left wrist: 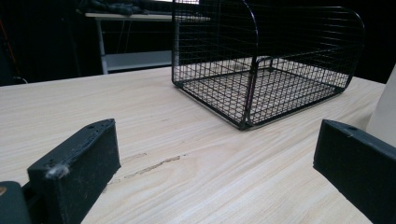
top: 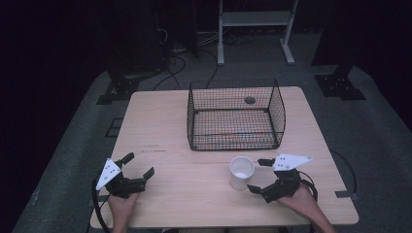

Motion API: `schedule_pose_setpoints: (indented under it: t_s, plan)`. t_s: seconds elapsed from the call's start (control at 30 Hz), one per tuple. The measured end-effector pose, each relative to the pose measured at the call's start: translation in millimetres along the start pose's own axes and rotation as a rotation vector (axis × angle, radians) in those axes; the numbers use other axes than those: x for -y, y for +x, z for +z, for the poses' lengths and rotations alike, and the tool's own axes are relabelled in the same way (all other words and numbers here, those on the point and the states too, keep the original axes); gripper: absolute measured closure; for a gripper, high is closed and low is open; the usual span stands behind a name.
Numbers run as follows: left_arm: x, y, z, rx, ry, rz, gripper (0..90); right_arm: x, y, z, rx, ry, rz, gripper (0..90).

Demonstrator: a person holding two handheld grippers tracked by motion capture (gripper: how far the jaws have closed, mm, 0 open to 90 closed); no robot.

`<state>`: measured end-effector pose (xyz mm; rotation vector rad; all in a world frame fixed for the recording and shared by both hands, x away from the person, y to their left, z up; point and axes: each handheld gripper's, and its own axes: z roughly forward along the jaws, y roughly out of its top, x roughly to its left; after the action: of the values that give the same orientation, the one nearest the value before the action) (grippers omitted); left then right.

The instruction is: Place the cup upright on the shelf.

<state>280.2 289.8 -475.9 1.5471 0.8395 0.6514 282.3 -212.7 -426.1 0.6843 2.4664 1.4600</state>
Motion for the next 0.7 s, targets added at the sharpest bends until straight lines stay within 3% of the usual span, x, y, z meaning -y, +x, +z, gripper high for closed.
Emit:
schedule_pose_setpoints:
  t_s: [0.7]
  plan:
    - [0.0,-0.1,0.0,0.000,-0.001,0.001,0.0,-10.1,-0.1,26.2,-0.014,0.041,-0.015,2.3]
